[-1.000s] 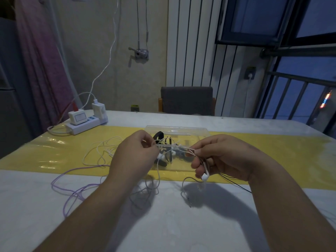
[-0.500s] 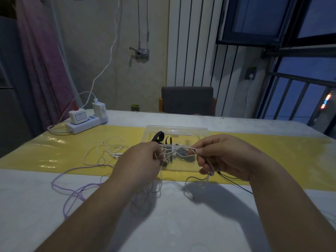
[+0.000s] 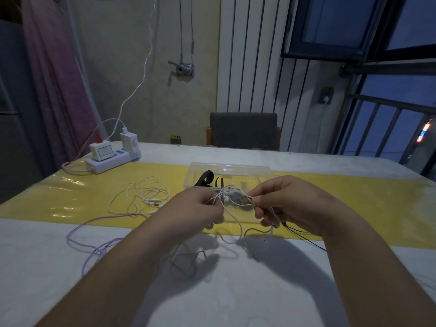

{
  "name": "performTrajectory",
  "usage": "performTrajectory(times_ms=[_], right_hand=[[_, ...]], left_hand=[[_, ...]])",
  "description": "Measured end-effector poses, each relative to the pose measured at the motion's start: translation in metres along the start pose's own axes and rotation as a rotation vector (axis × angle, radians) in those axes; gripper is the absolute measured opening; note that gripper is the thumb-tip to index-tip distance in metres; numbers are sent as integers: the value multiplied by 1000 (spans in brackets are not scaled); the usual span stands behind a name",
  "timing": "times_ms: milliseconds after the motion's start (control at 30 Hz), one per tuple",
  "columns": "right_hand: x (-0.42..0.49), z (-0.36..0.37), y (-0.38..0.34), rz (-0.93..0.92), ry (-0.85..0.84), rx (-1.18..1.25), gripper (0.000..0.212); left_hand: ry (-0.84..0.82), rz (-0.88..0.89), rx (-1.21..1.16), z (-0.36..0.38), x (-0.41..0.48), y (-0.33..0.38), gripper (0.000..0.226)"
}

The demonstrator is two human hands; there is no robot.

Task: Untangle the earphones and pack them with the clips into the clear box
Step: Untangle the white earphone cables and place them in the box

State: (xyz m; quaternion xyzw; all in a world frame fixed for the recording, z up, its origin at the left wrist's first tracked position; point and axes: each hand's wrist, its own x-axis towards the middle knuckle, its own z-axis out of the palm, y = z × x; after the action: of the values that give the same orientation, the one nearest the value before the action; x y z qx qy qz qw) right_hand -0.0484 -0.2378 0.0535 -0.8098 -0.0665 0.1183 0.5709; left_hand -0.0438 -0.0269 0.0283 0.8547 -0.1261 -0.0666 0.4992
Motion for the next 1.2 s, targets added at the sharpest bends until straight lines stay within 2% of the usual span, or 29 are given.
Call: performTrajectory(times_ms=[133, 267, 367, 533, 667, 833, 1000, 1200], right_hand=[[0, -1, 1, -8, 7, -34, 13], [-1, -3, 1, -12, 4, -31, 14], [-1, -3, 1, -25, 3, -60, 13], [-1, -1, 1, -44, 20, -92, 12], [-1, -1, 0, -56, 31, -76, 12], [-1, -1, 1, -65, 46, -65, 12], [0, 0, 1, -77, 50, -66, 13], [1, -3, 1, -84, 76, -81, 10]], left_hand=[[15, -33, -98, 0, -1, 1, 28], [175, 46, -20, 2, 1, -5, 36], [256, 42, -102, 1, 6, -9, 28], [306, 125, -42, 2, 4, -4, 23], [283, 184, 7, 3, 2, 0, 24], [252, 200, -83, 1, -1, 5, 32], [103, 169, -60, 5, -4, 8, 14], [154, 216, -78, 6, -3, 7, 15]])
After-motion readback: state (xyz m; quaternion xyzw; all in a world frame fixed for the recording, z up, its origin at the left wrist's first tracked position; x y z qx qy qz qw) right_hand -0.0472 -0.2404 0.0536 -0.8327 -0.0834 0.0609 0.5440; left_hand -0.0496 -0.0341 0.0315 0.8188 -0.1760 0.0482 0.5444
